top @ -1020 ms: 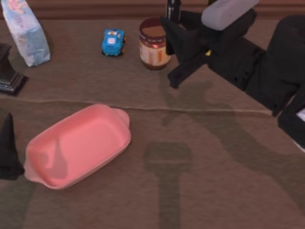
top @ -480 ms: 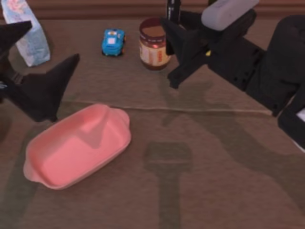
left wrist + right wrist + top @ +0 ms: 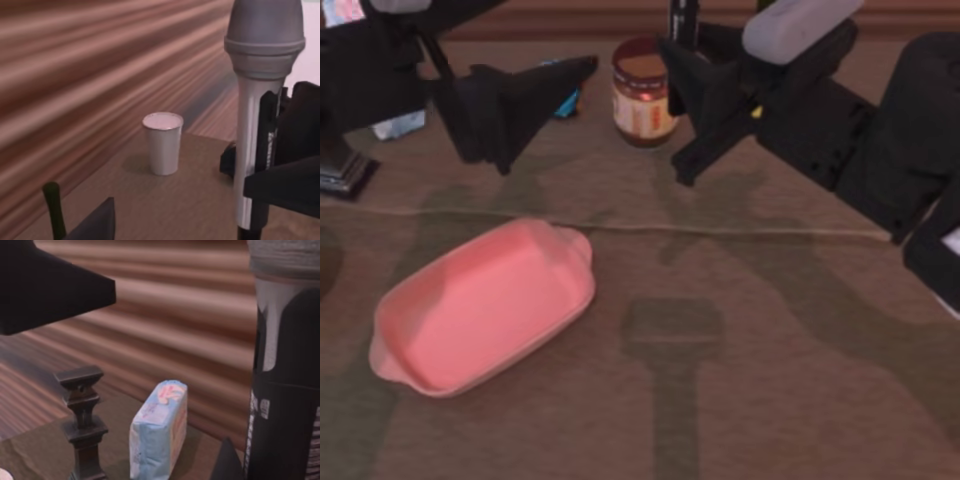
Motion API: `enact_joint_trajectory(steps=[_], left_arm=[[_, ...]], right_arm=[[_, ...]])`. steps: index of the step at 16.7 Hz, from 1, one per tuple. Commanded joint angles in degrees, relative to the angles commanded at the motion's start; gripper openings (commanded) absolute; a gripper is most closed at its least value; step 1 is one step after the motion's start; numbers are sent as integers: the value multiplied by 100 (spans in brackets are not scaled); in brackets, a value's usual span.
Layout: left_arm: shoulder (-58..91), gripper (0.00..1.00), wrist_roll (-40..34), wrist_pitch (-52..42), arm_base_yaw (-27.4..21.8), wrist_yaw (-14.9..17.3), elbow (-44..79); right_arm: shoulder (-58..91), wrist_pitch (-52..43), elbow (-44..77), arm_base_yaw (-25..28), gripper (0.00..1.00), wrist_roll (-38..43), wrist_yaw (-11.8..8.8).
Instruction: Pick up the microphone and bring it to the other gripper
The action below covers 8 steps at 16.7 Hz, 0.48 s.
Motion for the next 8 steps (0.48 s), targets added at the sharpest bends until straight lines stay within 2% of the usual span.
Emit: enact_joint_trajectory(steps=[2, 8], left_arm=[[174, 100, 6, 40, -32, 131, 108], [243, 100, 1, 53, -89, 58, 162]], right_arm=[[0, 0, 0, 0, 0, 0, 0], [0, 0, 0, 0, 0, 0, 0]])
